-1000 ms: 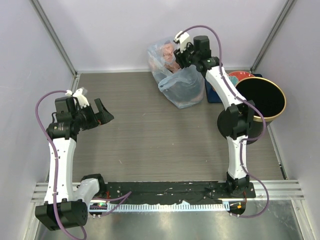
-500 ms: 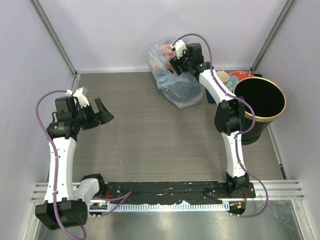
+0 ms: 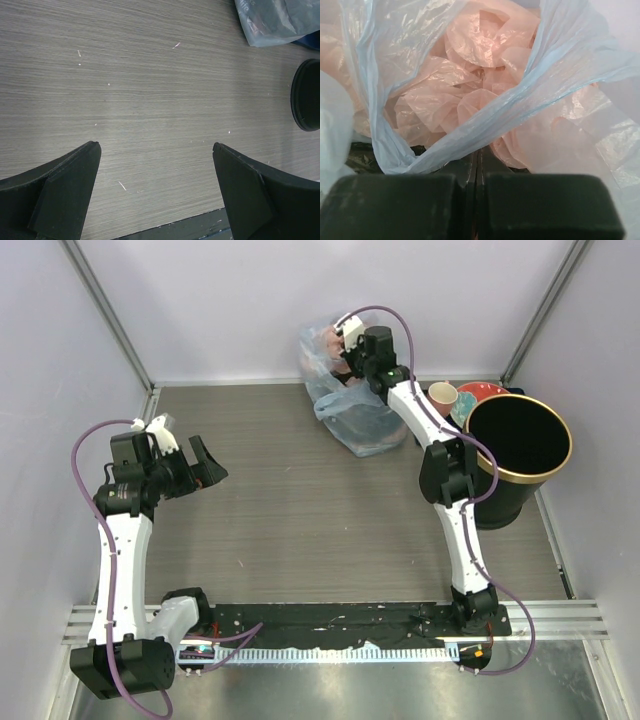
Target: Put the trash bags into the trash bin
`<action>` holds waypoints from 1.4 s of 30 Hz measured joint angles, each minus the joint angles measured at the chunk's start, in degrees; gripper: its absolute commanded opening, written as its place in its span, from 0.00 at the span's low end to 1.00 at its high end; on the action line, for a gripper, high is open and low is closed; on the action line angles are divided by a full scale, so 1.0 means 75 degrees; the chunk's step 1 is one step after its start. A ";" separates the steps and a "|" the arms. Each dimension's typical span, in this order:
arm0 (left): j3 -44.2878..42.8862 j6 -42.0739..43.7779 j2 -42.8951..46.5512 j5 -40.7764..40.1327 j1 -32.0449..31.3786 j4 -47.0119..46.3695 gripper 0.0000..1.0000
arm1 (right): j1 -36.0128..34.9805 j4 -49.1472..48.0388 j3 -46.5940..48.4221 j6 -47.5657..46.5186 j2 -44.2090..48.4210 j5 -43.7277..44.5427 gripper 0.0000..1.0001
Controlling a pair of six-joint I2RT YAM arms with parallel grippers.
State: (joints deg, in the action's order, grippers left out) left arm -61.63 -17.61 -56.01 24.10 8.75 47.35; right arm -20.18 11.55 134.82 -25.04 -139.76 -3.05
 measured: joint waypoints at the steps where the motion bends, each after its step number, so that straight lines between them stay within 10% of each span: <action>1: 0.0000 0.0000 0.0000 0.0003 0.0000 0.0000 1.00 | 0.0009 0.0000 -0.0035 0.0023 0.0044 -0.0032 0.01; 16: 0.0000 -0.0003 0.0003 0.0070 0.0000 0.0000 1.00 | 0.0729 0.0119 -0.1265 0.1492 0.3118 -0.1081 0.01; 29: 0.0000 0.0073 0.0047 0.0233 0.0000 -0.0052 1.00 | 0.0924 -0.0090 -0.0807 0.3395 0.3346 -0.2311 0.01; 42: -0.0434 0.1040 0.0032 0.3013 0.0000 -0.1218 1.00 | 0.0035 -0.0344 -0.1623 0.5619 0.5438 -0.4453 0.01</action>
State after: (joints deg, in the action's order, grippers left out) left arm -64.88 -9.80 -55.77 46.70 8.75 38.22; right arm -19.92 8.97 122.65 17.10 -98.98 -36.45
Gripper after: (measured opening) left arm 0.996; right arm 0.025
